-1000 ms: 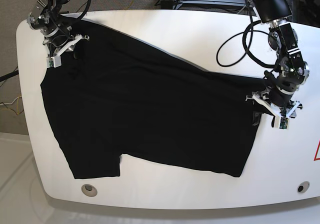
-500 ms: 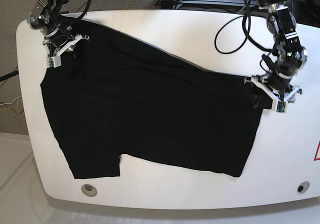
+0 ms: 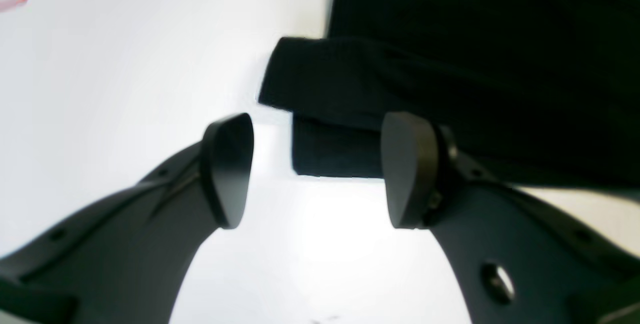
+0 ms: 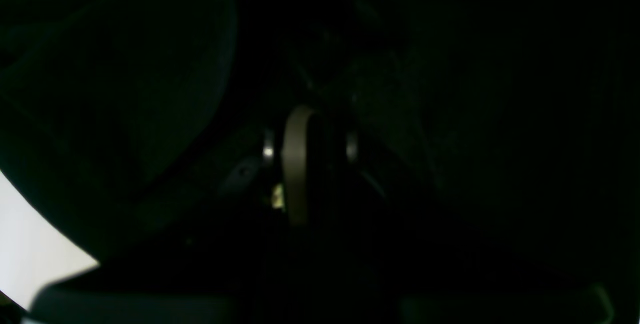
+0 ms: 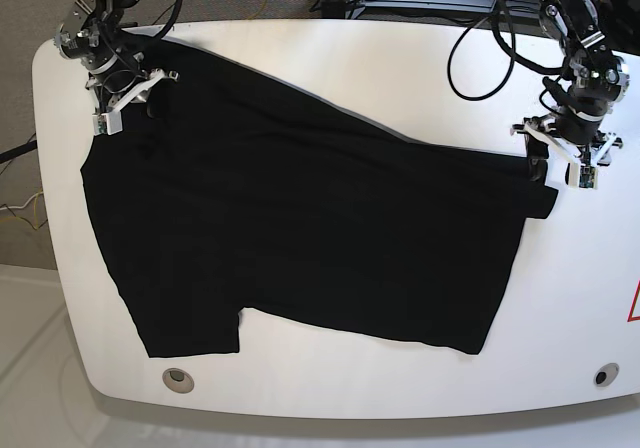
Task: Fold the T-shirt properly
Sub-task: 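Return the left gripper with its corner back toward the table edge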
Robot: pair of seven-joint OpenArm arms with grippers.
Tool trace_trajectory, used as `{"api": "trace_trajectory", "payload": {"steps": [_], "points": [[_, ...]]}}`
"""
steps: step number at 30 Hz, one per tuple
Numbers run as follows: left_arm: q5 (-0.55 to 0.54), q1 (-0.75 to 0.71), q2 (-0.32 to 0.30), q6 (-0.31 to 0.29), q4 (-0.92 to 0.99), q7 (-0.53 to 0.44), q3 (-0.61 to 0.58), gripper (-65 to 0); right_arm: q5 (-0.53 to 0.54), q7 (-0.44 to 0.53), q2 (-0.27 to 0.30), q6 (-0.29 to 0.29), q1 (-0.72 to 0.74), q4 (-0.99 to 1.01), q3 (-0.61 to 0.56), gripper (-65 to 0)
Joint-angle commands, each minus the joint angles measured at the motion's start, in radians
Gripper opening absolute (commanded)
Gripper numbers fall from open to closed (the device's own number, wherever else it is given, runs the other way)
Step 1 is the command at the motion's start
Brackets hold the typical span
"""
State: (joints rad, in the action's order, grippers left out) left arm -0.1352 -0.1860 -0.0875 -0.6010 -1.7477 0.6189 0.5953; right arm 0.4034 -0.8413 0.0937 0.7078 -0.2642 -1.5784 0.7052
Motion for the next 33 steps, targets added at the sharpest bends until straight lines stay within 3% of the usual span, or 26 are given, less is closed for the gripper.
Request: {"api": "trace_trajectory", "payload": {"steps": [1,5,11,22,33], "points": [[-0.014,0.012,0.012,-0.040,-0.018,-0.021,0.024,-26.3,-0.059,-0.069,0.004,-0.010,-0.011,0.000,0.000,-56.3],[-0.014,0.032,0.027,-0.087,-0.018,-0.018,0.047,-24.4,-0.059,-0.069,0.004,-0.010,-0.013,0.000,0.000,-56.4],[-0.013,0.046,0.062,-0.097,-0.004,-0.018,0.091,-12.1,-0.059,-0.069,0.005,-0.010,-0.014,0.000,0.000,-56.3],[-0.011,0.090,0.064,-0.097,0.107,-0.018,0.107,-12.1,-0.060,-0.069,0.007,-0.010,-0.028,0.000,0.000,-56.3],[-0.013,0.173,0.018,-0.097,0.286,-0.018,0.170,-12.1,-0.060,-0.069,0.007,-0.010,-0.028,0.000,0.000,-56.3]]}}
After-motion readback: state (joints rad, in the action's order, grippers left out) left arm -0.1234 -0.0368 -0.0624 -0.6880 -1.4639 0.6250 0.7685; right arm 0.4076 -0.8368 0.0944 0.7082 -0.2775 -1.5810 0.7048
